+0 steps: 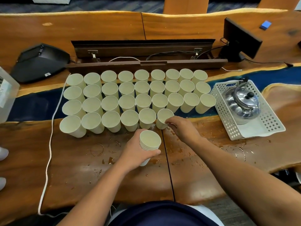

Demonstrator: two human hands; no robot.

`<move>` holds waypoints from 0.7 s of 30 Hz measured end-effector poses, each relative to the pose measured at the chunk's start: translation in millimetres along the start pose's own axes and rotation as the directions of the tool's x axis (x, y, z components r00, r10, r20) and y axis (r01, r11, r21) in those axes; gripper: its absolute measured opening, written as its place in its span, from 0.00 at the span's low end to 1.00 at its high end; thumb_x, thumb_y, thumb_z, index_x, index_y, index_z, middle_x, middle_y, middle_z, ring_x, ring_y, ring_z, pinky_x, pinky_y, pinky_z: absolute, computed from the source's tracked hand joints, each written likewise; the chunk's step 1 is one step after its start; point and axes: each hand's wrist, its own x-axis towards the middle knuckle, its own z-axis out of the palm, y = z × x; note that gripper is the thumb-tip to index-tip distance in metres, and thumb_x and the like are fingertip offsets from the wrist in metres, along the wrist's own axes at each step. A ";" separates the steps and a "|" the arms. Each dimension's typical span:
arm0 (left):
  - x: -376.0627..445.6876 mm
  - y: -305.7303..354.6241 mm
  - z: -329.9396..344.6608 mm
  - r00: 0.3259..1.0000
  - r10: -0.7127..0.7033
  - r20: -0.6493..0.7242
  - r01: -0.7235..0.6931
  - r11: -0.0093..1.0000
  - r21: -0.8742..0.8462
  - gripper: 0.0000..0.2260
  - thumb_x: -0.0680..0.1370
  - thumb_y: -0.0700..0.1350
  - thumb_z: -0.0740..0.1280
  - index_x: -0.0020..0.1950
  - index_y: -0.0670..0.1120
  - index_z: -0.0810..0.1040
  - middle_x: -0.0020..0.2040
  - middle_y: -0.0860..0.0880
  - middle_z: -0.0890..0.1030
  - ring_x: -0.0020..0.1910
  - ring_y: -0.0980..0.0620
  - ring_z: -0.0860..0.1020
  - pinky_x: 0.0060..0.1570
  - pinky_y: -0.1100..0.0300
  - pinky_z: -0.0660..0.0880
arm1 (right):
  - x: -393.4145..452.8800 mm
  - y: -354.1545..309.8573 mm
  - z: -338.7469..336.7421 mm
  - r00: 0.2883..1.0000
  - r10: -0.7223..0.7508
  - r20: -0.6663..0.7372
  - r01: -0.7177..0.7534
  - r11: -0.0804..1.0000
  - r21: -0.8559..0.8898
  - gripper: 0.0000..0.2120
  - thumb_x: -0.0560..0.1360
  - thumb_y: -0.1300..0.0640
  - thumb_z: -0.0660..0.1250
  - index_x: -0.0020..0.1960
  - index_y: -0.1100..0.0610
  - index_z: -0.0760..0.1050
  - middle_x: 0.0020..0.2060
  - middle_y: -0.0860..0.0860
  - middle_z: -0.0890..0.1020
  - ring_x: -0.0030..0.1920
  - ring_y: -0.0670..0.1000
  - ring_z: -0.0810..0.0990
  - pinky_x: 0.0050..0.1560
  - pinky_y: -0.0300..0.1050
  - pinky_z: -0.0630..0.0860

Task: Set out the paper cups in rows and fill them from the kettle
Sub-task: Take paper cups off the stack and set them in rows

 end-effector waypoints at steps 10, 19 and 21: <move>4.1 1.3 -1.4 1.000 0.008 0.011 -0.008 1.000 0.012 0.34 0.62 0.58 0.81 0.62 0.63 0.66 0.57 0.63 0.75 0.57 0.60 0.74 0.56 0.59 0.73 | -2.9 1.9 -5.2 1.000 -0.019 -0.001 0.019 0.999 -0.038 0.16 0.77 0.56 0.70 0.64 0.49 0.77 0.64 0.48 0.79 0.66 0.50 0.75 0.61 0.45 0.74; 10.9 3.8 1.3 1.000 0.023 0.014 -0.023 1.000 -0.020 0.34 0.60 0.59 0.81 0.61 0.61 0.69 0.56 0.63 0.77 0.56 0.64 0.76 0.57 0.57 0.75 | -30.6 -34.1 -38.2 0.983 -0.179 -0.046 0.184 0.966 0.183 0.12 0.79 0.45 0.65 0.58 0.49 0.81 0.53 0.44 0.83 0.54 0.44 0.77 0.53 0.46 0.76; 12.8 8.5 4.0 0.999 0.035 0.033 -0.034 0.999 -0.033 0.33 0.60 0.58 0.81 0.60 0.61 0.69 0.55 0.62 0.78 0.55 0.64 0.76 0.57 0.56 0.76 | -39.6 -38.6 -41.9 0.970 -0.234 0.069 0.217 0.956 0.199 0.14 0.80 0.43 0.62 0.57 0.47 0.81 0.51 0.44 0.83 0.53 0.45 0.78 0.52 0.50 0.77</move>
